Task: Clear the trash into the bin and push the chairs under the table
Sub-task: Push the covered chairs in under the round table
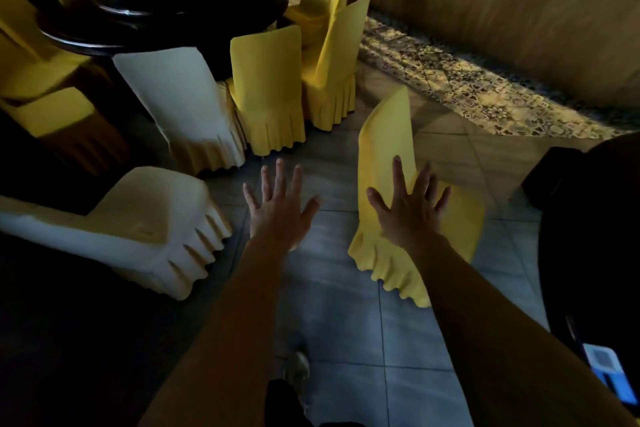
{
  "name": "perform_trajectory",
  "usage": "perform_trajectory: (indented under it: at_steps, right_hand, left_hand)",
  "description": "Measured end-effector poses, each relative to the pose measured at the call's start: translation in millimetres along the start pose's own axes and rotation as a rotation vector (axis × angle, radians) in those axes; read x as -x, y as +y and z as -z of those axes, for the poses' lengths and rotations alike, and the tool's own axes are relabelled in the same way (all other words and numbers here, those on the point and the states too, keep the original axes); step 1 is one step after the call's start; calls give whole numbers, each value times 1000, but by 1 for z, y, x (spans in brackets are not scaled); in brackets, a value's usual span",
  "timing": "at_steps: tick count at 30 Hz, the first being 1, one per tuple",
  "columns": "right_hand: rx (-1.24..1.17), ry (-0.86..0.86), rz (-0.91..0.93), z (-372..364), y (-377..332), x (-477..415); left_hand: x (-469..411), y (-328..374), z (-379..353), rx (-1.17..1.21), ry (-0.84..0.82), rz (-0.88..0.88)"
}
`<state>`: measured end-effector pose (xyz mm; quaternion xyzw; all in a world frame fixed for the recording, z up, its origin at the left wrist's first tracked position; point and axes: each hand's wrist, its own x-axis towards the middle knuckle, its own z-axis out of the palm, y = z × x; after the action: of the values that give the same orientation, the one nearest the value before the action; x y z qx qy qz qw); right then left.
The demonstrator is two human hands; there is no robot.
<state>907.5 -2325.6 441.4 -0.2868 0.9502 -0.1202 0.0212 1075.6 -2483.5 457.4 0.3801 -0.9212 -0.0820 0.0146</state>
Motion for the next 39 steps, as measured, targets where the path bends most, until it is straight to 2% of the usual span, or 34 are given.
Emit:
perform_trajectory:
  at_steps: [8,17,24,28,35,39]
  right_hand:
    - [-19,-1,-116,-18,-69,-104]
    - [-62,-56,-248,-72,-84,-217]
    - [-178,-158,-399,-122,-83,-328]
    - [-259,-195,-547,-139,-87,-380]
    - [-332,-136,-797,-154,-90,-438]
    - [-324,-127,-897,-157,-88,-454]
  left_hand:
    - [-145,-36,18,17,-51,-97]
    - [-285,-36,-29,20,-99,-161]
    - [-411,-9,-73,11,-146,-213]
    - [-459,9,-86,14,-216,-232]
    - [-543,48,-105,-56,-261,-372]
    - [-582,86,-119,-52,-315,-515]
